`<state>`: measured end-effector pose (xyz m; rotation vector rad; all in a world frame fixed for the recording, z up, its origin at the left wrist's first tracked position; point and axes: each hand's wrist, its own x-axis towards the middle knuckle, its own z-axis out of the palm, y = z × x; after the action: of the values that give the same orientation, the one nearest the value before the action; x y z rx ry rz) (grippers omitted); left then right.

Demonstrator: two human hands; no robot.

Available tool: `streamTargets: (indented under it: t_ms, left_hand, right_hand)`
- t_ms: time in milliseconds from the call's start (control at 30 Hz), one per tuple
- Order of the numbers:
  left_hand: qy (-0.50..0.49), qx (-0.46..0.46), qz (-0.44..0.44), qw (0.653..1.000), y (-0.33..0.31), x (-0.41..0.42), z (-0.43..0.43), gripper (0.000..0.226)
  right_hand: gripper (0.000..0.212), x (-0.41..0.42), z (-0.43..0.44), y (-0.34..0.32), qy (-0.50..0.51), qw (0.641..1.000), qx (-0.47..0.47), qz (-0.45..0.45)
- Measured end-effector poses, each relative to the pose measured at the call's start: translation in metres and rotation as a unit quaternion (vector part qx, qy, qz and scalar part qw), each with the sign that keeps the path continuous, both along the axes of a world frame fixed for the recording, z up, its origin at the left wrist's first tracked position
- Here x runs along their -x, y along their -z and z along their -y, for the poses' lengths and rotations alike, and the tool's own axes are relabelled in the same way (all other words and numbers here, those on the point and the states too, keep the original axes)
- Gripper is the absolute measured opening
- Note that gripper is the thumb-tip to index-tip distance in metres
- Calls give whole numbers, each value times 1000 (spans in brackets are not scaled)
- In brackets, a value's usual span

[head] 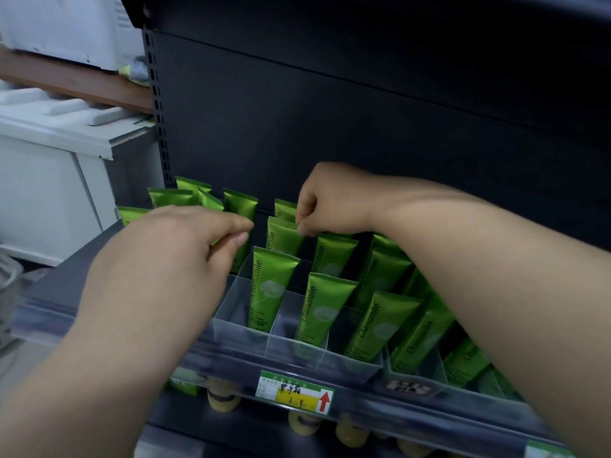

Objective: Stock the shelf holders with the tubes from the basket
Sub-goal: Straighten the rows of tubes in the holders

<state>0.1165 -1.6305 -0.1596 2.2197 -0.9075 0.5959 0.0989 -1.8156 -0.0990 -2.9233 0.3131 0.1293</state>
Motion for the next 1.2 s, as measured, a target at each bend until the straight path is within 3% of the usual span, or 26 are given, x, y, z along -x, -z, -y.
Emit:
streamTargets:
  t_ms: [67, 300, 467, 633, 733, 833, 1033, 1200]
  left_hand:
    - [8, -4, -13, 1000, -1, 0, 1, 23]
    - [58, -16, -50, 997, 7, 3, 10, 33]
    - [81, -37, -56, 994, 19, -2, 20, 14]
    - [110, -60, -62, 990, 7, -2, 31, 28]
    - [129, -57, -88, 986, 6, 2, 22, 21]
    - [103, -60, -136, 984, 8, 2, 13, 13]
    - [95, -35, -118, 988, 4, 3, 15, 26]
    - [81, -25, -110, 990, 6, 4, 8, 19]
  right_hand:
    - [3, 0, -2, -2, -3, 1000, 16, 4]
    - [17, 5, 3, 3, 16, 998, 11, 66]
    - [17, 14, 11, 3, 22, 991, -8, 133]
    - [18, 17, 11, 2, 24, 988, -17, 150]
    - [18, 18, 9, 0, 25, 988, -26, 153]
    - [17, 18, 6, -1, 23, 989, -22, 146]
    - [19, 15, 3, 1, 24, 989, -15, 146]
    - [17, 2, -2, -1, 18, 987, -22, 157]
